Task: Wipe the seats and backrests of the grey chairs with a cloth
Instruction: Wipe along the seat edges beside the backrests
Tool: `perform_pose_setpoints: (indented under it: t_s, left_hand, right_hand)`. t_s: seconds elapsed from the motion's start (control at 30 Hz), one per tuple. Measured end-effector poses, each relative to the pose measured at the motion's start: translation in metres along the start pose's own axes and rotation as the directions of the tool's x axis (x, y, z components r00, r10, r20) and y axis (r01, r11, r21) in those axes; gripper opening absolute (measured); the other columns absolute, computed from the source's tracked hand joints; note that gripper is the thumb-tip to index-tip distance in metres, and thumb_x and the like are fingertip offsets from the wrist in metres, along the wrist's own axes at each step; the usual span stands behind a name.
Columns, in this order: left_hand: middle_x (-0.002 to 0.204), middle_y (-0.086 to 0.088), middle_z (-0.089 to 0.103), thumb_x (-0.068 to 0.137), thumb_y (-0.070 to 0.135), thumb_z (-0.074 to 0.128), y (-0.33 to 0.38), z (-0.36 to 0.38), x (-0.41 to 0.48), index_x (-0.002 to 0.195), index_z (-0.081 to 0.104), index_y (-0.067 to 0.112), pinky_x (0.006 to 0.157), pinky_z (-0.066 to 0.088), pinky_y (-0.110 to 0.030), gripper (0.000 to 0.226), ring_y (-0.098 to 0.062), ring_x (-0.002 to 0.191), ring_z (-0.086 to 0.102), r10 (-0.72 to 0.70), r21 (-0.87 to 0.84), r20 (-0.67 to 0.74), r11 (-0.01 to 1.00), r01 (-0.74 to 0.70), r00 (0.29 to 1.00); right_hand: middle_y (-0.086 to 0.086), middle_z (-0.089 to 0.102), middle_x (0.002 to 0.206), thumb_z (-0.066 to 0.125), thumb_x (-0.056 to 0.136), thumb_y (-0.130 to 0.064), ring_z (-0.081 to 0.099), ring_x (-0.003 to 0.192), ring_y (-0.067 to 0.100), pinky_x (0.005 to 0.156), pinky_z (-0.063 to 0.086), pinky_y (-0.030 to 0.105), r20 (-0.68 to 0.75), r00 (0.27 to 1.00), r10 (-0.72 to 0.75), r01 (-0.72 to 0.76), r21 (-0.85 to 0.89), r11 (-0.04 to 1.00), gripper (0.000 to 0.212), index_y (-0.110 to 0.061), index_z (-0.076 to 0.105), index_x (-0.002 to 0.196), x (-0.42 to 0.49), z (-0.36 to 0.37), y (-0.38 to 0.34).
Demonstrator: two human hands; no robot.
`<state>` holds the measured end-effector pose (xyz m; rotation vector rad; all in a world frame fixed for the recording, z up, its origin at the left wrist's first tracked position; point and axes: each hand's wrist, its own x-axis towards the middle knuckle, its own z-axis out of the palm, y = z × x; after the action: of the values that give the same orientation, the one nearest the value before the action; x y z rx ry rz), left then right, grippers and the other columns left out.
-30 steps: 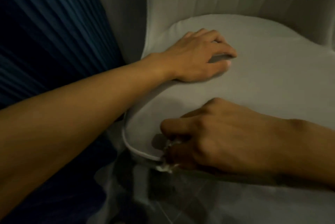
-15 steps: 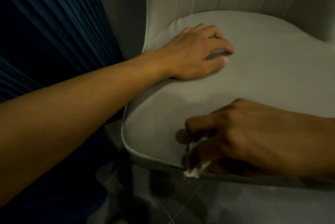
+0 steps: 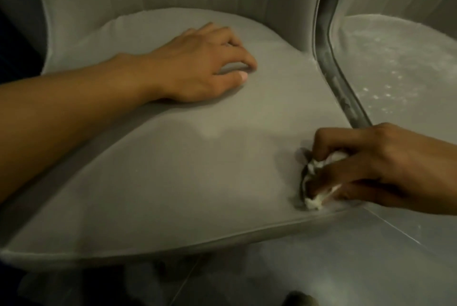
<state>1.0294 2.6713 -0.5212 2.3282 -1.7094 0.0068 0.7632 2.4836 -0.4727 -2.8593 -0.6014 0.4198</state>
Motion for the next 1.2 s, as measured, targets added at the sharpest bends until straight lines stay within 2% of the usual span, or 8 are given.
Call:
perform_pose_setpoints:
  t_s: [0.13,0.37,0.5,0.6,0.77,0.93,1.0,1.2]
  left_hand:
    - [0.14,0.008,0.046,0.089,0.069,0.03,0.003,0.011,0.013,0.139,0.049,0.05,0.114,0.033,-0.046,0.057,-0.017,0.133,0.04,-0.03,-0.015,-0.01,0.999,0.03,1.0]
    - [0.136,0.012,0.046,0.09,0.066,0.033,0.003,0.018,0.023,0.137,0.051,0.05,0.108,0.031,-0.036,0.053,-0.013,0.13,0.041,-0.045,-0.042,-0.052,0.998,0.043,0.998]
    - [0.138,0.013,0.045,0.092,0.062,0.036,0.003,0.021,0.02,0.139,0.051,0.049,0.106,0.028,-0.031,0.051,-0.011,0.131,0.04,-0.041,-0.055,-0.072,0.998,0.037,0.997]
    - [0.141,0.013,0.045,0.09,0.064,0.032,0.004,0.021,0.018,0.14,0.05,0.05,0.111,0.028,-0.034,0.055,-0.01,0.133,0.039,-0.046,-0.061,-0.065,0.997,0.042,0.997]
    - [0.137,0.012,0.048,0.09,0.063,0.032,0.005,0.021,0.014,0.137,0.054,0.047,0.109,0.031,-0.034,0.054,-0.011,0.13,0.042,-0.055,-0.082,-0.098,0.995,0.047,0.994]
    - [0.129,0.01,0.05,0.092,0.057,0.038,0.008,0.021,0.018,0.134,0.057,0.043,0.106,0.035,-0.036,0.048,-0.013,0.124,0.044,-0.059,-0.048,-0.126,0.997,0.053,0.99]
    - [0.128,0.01,0.052,0.094,0.052,0.041,0.006,0.022,0.016,0.132,0.059,0.041,0.106,0.037,-0.038,0.044,-0.014,0.123,0.045,-0.076,-0.062,-0.162,0.996,0.067,0.984]
    - [0.128,0.009,0.053,0.093,0.051,0.04,0.005,0.022,0.012,0.131,0.059,0.037,0.105,0.038,-0.039,0.045,-0.016,0.123,0.047,-0.099,-0.071,-0.169,0.994,0.088,0.981]
  right_hand:
    - [-0.008,0.053,0.11,0.051,0.1,-0.048,0.064,0.082,0.011,0.07,0.053,0.032,-0.186,0.983,0.003,0.008,0.055,0.998,0.026,-0.039,0.068,0.116,-0.003,-0.003,0.029]
    - [0.001,0.059,0.097,0.052,0.098,-0.047,0.063,0.079,0.02,0.072,0.054,0.041,-0.411,0.897,0.162,-0.2,-0.05,0.979,0.032,-0.027,0.073,0.112,0.06,-0.016,0.075]
    - [0.011,0.061,0.095,0.055,0.098,-0.039,0.062,0.084,0.033,0.075,0.051,0.042,-0.531,0.768,0.358,-0.458,-0.064,0.887,0.026,-0.021,0.073,0.105,0.107,-0.03,0.102]
    - [0.017,0.062,0.096,0.053,0.099,-0.033,0.062,0.086,0.04,0.069,0.048,0.038,-0.542,0.69,0.48,-0.628,-0.119,0.769,0.028,-0.012,0.07,0.097,0.134,-0.034,0.11]
    - [0.016,0.066,0.084,0.054,0.098,-0.039,0.062,0.079,0.038,0.069,0.05,0.04,-0.52,0.689,0.505,-0.598,-0.013,0.801,0.033,-0.013,0.066,0.083,0.108,-0.026,0.084]
    - [-0.001,0.059,0.085,0.041,0.095,-0.049,0.058,0.074,0.021,0.07,0.05,0.04,-0.403,0.833,0.379,-0.424,-0.025,0.905,0.035,-0.025,0.066,0.096,0.082,-0.008,0.015]
    - [-0.005,0.056,0.088,0.039,0.095,-0.05,0.058,0.073,0.019,0.069,0.052,0.04,-0.39,0.849,0.357,-0.401,-0.035,0.915,0.035,-0.027,0.065,0.1,0.083,-0.005,0.013]
    - [0.012,0.06,0.096,0.044,0.099,-0.041,0.06,0.079,0.033,0.076,0.054,0.048,-0.54,0.644,0.541,-0.668,-0.052,0.743,0.034,-0.016,0.065,0.104,0.101,-0.016,0.081]
